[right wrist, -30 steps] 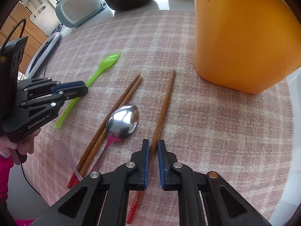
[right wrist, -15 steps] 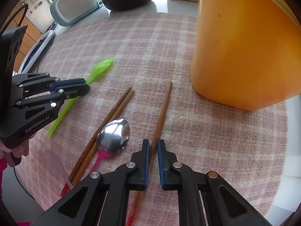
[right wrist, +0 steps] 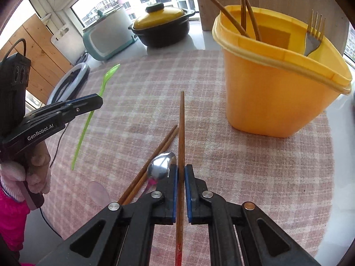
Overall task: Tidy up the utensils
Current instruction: 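Carry the green spoon and chopstick upright over the yellow container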
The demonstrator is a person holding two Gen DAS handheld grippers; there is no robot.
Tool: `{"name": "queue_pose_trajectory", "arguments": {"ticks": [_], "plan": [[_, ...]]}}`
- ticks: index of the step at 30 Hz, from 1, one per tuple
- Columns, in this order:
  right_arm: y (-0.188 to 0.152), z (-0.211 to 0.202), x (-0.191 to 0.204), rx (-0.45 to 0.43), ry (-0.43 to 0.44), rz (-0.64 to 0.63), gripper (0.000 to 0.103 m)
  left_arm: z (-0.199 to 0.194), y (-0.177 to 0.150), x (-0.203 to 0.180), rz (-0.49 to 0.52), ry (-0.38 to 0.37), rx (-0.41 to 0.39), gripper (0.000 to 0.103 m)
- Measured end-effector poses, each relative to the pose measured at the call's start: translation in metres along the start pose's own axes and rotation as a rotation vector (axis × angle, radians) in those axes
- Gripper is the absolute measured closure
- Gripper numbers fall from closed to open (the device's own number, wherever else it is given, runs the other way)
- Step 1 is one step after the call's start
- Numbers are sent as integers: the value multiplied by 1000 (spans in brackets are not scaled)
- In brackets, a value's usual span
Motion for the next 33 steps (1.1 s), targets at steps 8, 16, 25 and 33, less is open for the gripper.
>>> {"name": "queue_pose_trajectory", "arguments": {"ticks": [8,16,25,33], "plan": [[-2,-38,-1,-119,38,19,99,-38,8,-31,-48,1,-153,99],[2,-90,-22,-257,61,55,99,-51,24,-63,-69,-26,-242,99],[12,-137,-49,-368,32,58,99,-48,44,-94,-75,-64,-296,99],[34,-163,-73,-429,12,49,99,-38,68,-112,-145,-111,-342,99]]}}
Point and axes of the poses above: each gripper's, at about its wrist camera, not at the fingertips, and z roughly the way its jaws point, x to its left, y to its top, the point moved 1 cm from there along z, roughly the way its jaws point, and after that the axes turned 6 degrees about y, right-handed, at the moved point
